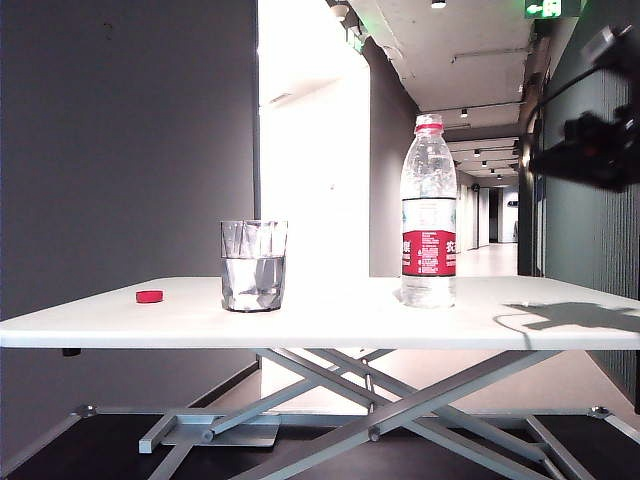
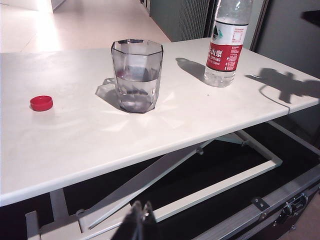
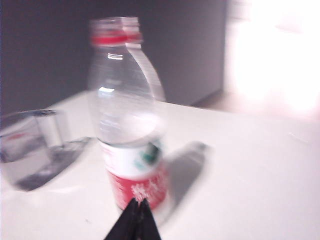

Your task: Pick up the mineral water bottle on the table and pour water into the mug until it's half full.

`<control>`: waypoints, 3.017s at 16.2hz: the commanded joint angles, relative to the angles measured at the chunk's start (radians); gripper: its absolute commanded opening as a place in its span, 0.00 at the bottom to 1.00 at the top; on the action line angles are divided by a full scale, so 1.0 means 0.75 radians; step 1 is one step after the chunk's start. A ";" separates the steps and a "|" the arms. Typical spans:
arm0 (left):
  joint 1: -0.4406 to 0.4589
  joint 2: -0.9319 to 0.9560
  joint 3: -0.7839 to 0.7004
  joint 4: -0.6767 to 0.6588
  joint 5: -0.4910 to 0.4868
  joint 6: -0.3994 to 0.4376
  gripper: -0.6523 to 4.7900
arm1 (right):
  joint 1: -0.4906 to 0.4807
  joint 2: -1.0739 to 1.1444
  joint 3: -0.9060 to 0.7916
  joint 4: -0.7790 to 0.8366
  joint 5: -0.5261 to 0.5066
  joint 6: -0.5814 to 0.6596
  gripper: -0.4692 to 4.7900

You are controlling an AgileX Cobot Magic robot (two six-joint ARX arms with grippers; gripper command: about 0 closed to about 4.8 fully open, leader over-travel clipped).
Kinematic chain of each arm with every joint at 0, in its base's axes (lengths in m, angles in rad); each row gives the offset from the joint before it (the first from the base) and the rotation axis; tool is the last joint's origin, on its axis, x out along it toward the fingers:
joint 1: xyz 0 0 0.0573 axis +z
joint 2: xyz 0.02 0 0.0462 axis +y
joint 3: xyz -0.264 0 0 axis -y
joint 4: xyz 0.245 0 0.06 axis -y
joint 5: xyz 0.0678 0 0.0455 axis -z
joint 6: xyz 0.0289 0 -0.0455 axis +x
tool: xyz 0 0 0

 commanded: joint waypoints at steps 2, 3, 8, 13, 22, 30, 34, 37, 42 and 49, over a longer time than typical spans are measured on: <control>-0.002 0.001 0.001 0.024 -0.154 0.026 0.11 | 0.051 -0.316 -0.168 -0.295 0.265 -0.003 0.07; -0.002 0.001 0.001 0.045 -0.236 0.037 0.11 | 0.051 -0.380 -0.196 -0.339 0.264 -0.003 0.07; -0.001 0.001 0.001 0.143 -0.454 0.035 0.11 | 0.051 -0.782 -0.413 -0.460 0.390 -0.008 0.07; -0.001 0.001 0.001 0.199 -0.466 0.037 0.11 | 0.053 -1.157 -0.562 -0.668 0.498 -0.008 0.07; -0.001 0.001 0.001 0.318 -0.594 0.033 0.11 | 0.057 -1.857 -0.620 -1.187 0.712 -0.173 0.07; -0.001 0.001 0.001 0.336 -0.602 0.044 0.11 | 0.056 -2.058 -0.683 -1.203 0.710 -0.185 0.07; -0.002 0.001 0.001 0.340 -0.643 0.065 0.11 | 0.058 -2.058 -0.683 -1.108 0.703 -0.176 0.07; -0.001 0.001 0.001 0.314 -0.645 0.062 0.11 | 0.058 -2.058 -0.683 -1.123 0.703 -0.177 0.07; -0.001 0.002 0.001 0.301 -0.644 0.061 0.11 | 0.058 -2.058 -0.683 -1.163 0.703 -0.177 0.07; -0.001 0.001 0.001 0.301 -0.644 0.061 0.11 | 0.058 -2.058 -0.683 -1.163 0.704 -0.177 0.07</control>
